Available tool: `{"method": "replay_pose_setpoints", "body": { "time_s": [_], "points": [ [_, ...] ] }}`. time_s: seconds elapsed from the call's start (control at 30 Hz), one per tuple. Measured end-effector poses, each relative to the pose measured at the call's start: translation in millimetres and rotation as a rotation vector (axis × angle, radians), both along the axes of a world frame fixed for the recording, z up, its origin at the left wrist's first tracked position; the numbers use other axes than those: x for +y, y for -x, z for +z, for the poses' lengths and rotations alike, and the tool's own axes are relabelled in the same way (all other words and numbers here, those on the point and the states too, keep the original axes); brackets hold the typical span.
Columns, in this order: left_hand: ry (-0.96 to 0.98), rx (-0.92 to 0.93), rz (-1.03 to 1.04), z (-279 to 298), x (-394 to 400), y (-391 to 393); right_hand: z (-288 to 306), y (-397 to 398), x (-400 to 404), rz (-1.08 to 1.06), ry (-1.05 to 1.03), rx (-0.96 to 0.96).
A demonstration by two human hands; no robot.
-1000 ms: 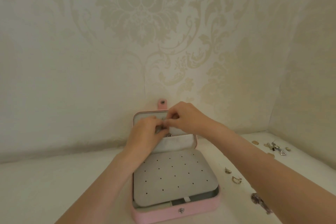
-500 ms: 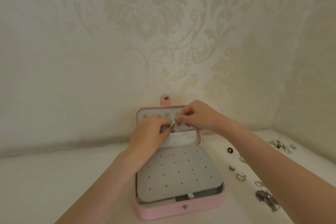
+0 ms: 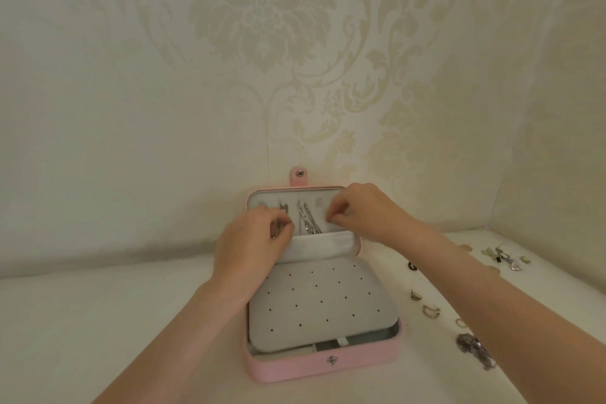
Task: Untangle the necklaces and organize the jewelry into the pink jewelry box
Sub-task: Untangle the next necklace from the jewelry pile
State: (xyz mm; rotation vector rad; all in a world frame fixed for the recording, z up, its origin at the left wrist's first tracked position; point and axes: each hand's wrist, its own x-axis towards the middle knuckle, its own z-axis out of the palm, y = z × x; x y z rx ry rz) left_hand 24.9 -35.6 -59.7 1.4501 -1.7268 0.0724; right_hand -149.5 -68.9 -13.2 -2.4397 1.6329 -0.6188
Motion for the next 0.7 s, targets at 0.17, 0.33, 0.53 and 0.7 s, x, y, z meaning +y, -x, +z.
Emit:
{"method": "replay_pose_setpoints", "body": {
  "time_s": [0.17, 0.33, 0.53, 0.7],
  "points": [
    [-0.059, -0.151, -0.009, -3.2, 4.3, 9.9, -11.3, -7.4, 7.1, -0.081, -0.081, -0.036],
    [-0.088, -0.154, -0.040, -8.7, 1.5, 11.8, -10.3, -17.9, 13.3, -0.045, -0.200, -0.092],
    [-0.176, -0.020, -0.097, -8.0, -1.8, 4.9, -10.9, -21.1, 15.7, -0.019, -0.260, -0.145],
    [-0.144, -0.246, 0.048, 3.9, 5.6, 2.0, -17.1, -27.7, 9.9, -0.099, -0.177, -0.210]
  ]
}}
